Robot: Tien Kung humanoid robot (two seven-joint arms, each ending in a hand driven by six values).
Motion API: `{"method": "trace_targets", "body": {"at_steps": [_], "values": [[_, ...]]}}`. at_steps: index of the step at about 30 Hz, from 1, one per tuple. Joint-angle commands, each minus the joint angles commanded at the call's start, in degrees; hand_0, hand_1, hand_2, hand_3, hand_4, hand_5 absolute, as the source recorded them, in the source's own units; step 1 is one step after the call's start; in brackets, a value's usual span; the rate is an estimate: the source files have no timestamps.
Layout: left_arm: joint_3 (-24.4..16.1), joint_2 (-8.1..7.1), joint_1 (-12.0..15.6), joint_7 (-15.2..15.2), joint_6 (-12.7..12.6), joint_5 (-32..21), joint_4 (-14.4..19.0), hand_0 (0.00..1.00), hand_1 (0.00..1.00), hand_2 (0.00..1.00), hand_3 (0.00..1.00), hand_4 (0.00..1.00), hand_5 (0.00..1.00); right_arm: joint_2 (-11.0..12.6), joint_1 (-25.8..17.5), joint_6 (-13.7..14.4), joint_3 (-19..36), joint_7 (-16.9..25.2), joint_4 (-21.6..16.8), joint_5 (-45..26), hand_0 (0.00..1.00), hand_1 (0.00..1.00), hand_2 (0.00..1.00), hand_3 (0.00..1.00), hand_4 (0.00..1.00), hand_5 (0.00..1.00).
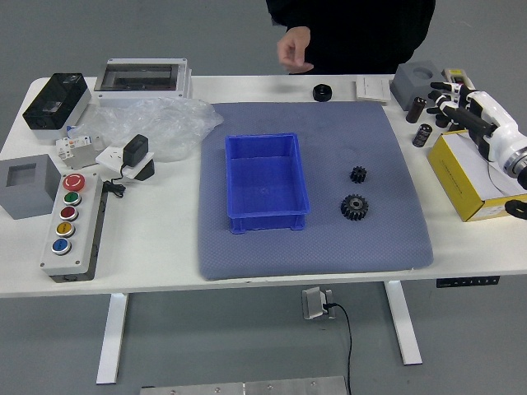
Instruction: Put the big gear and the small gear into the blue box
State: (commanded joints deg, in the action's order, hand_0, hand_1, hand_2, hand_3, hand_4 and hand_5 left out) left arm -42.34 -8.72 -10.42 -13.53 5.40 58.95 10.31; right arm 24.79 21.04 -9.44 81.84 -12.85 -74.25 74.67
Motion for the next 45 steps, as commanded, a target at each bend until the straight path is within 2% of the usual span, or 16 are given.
{"method": "trace_targets", "body": {"at_steps": [3, 8, 9, 14, 21, 28, 29, 38, 45], "values": [[0.02, 0.0, 0.0, 0.0, 0.01, 0.02, 0.0, 0.807, 0.804, 0.779, 0.717, 0.466, 0.164, 0.0, 0.12, -0.12, -0.42, -0.5, -0.25, 1.82, 0.853, 0.762, 0.82, 0.828, 0.62, 0.392], [0.15, -0.02, -0.05, 0.0, 0.04, 0.03, 0.0, 0.807, 0.804, 0.779, 0.717, 0.466, 0.163, 0.11, 0.89, -0.28, -2.72, -2.53, -1.36, 9.56, 0.855, 0.766, 0.838, 0.805, 0.617, 0.364], [0.16, -0.03, -0.06, -0.02, 0.05, 0.05, 0.0, 0.807, 0.804, 0.779, 0.717, 0.466, 0.163, 0.16, 1.34, -0.23, -3.9, -3.27, -1.7, 13.18, 0.855, 0.766, 0.838, 0.805, 0.617, 0.364], [0.2, -0.05, -0.02, -0.05, 0.06, 0.1, 0.0, 0.807, 0.803, 0.779, 0.716, 0.465, 0.164, 0.19, 2.62, -0.77, -6.95, -4.69, -2.09, 19.68, 0.849, 0.767, 0.844, 0.813, 0.615, 0.348], [0.39, -0.02, 0.09, -0.03, 0.08, -0.03, 0.0, 0.807, 0.803, 0.779, 0.715, 0.466, 0.163, -0.78, 5.86, -3.89, -12.94, -6.76, -1.43, 31.13, 0.845, 0.762, 0.85, 0.839, 0.609, 0.316], [0.32, 0.06, 0.27, -0.08, 0.1, 0.03, 0.0, 0.807, 0.804, 0.779, 0.714, 0.465, 0.164, -3.31, 9.92, -5.17, -18.0, -7.26, 2.66, 39.23, 0.843, 0.755, 0.834, 0.827, 0.608, 0.3], [0.32, 0.08, 0.27, -0.08, 0.1, 0.03, 0.0, 0.807, 0.804, 0.779, 0.715, 0.465, 0.164, -3.67, 10.38, -5.21, -18.48, -7.24, 3.27, 39.66, 0.83, 0.746, 0.816, 0.787, 0.605, 0.29], [0.43, 0.35, 0.36, -0.16, 0.14, -0.04, 0.0, 0.807, 0.803, 0.779, 0.715, 0.465, 0.164, -8.04, 14.42, -5.4, -21.61, -6.99, 11.14, 41.4, 0.812, 0.736, 0.799, 0.772, 0.605, 0.286], [0.49, 0.49, 0.42, -0.18, 0.15, -0.12, 0.0, 0.808, 0.803, 0.779, 0.715, 0.465, 0.163, -10.22, 15.74, -5.87, -23.12, -6.88, 15.6, 41.69, 0.811, 0.735, 0.793, 0.771, 0.606, 0.284]]}}
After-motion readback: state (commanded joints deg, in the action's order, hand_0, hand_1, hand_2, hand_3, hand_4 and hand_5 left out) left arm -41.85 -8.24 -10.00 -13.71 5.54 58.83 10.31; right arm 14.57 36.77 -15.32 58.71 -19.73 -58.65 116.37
